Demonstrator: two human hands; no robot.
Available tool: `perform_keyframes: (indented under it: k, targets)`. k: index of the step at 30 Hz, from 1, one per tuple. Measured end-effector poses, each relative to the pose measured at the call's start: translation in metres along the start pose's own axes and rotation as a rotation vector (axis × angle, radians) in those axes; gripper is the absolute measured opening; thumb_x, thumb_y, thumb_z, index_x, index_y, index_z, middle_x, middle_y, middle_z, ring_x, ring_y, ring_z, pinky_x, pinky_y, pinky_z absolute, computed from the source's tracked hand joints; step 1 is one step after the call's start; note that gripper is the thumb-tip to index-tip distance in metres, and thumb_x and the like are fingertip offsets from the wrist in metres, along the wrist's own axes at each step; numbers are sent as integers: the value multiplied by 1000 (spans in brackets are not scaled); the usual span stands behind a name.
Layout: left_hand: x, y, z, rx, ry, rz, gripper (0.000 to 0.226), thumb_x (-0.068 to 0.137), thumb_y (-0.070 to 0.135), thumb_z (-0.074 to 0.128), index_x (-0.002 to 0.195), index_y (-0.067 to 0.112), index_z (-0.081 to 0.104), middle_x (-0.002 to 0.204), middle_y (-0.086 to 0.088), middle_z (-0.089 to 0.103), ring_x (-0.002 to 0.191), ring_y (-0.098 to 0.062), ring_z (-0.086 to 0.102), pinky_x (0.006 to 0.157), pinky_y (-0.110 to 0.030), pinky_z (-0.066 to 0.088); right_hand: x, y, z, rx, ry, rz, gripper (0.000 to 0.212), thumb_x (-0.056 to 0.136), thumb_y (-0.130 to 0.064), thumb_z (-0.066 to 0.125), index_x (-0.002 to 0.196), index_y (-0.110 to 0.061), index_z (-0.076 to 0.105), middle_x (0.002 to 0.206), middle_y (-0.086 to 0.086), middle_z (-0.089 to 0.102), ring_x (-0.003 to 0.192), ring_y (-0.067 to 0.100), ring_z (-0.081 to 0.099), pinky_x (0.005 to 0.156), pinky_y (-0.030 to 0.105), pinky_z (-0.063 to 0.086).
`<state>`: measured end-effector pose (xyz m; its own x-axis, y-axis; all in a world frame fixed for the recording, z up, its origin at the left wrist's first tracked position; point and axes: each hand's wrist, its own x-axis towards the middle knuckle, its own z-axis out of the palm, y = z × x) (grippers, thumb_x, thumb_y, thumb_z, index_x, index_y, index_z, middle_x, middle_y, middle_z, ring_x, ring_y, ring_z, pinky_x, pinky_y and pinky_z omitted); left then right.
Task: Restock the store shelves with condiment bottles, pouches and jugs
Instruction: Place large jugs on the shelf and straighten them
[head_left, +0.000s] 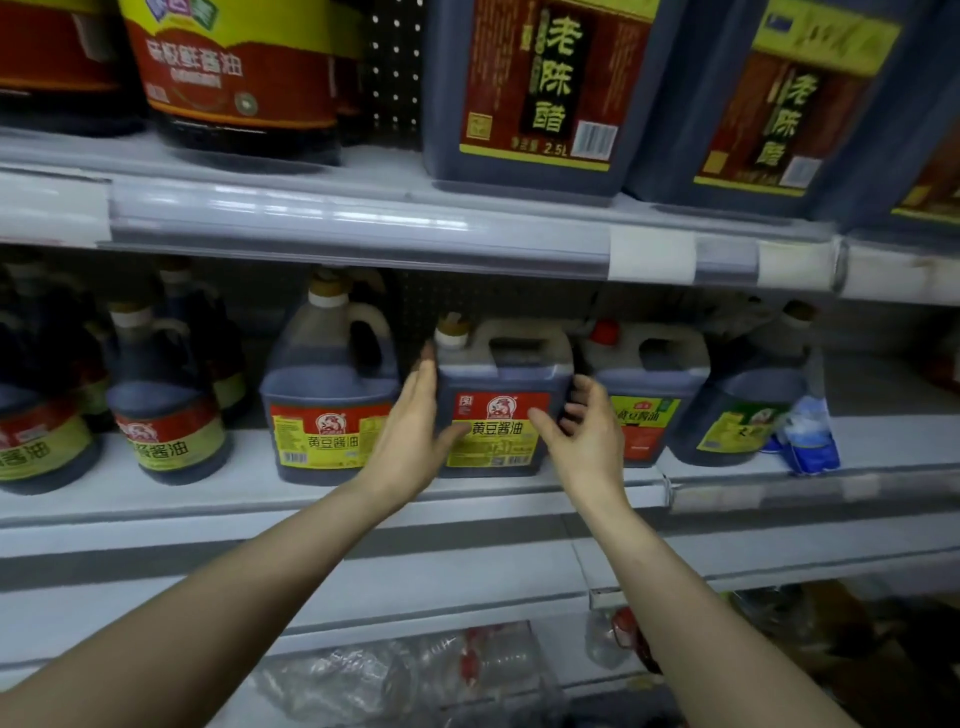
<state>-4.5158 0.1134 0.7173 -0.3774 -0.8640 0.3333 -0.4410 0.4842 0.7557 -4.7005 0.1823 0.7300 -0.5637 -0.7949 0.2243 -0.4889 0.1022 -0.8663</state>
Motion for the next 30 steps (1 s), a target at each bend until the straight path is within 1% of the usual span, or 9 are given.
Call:
perform_keyframes:
  k: [2,5,9,10,13,17,20,26,30]
  targets:
    - [8,5,5,-65,46,-61,95,89,21,73,158,21,8,155,-3,40,139,-17,41,112,-34,38,7,9,-4,-17,-114,11,70,86,-31,79,146,-17,44,134,4,63,120,21,62,102,46,53]
    - [19,11,7,-126,78,-141,96,88,20,74,158,23,8,147,-1,48,131,-14,47,100,-25,41,17,16,-6,-64,-280,1,74,87,-44,74,149,-26,37,136,-2,62,124,21,60,103,41,52]
    - [19,17,15,-158,104,-165,79,93,17,66,155,23,17,134,7,51,127,-16,52,95,-24,44,32,20,-6,-105,-320,-7,71,90,-46,70,149,-25,36,138,1,61,128,25,58,105,48,50]
    - [18,20,18,-155,122,-165,77,94,16,64,155,23,17,135,7,50,127,-16,52,96,-25,44,34,21,-5,-107,-327,-10,70,91,-46,69,149,-25,36,138,2,61,128,25,57,105,48,50]
    - [15,27,23,-147,156,-164,79,95,16,63,156,22,12,146,0,47,132,-17,47,107,-35,44,38,25,-5,-89,-336,-20,70,93,-44,67,150,-23,34,139,5,60,129,26,56,105,48,50]
    - [10,31,28,-90,184,-159,80,94,15,65,155,19,15,151,-3,41,137,-16,42,112,-39,40,38,29,-6,-78,-335,-33,72,94,-44,65,154,-21,31,143,6,57,133,27,53,107,49,49]
    - [9,33,32,-64,181,-161,87,93,14,66,157,16,8,156,-5,34,143,-20,36,116,-46,36,39,31,-10,-48,-342,-37,69,96,-39,65,154,-22,32,143,5,57,132,26,54,107,46,49]
    - [2,33,29,-46,135,-142,91,93,16,66,158,20,2,161,-2,28,146,-19,31,118,-43,33,37,25,-15,-73,-357,-27,61,100,-36,59,154,-23,33,145,3,56,132,25,55,107,48,48]
    - [-19,29,26,-13,110,-95,93,92,15,69,158,18,4,162,0,25,147,-14,27,118,-32,28,17,21,-18,-34,-312,-13,63,101,-30,60,156,-24,31,148,2,53,134,22,53,109,42,46]
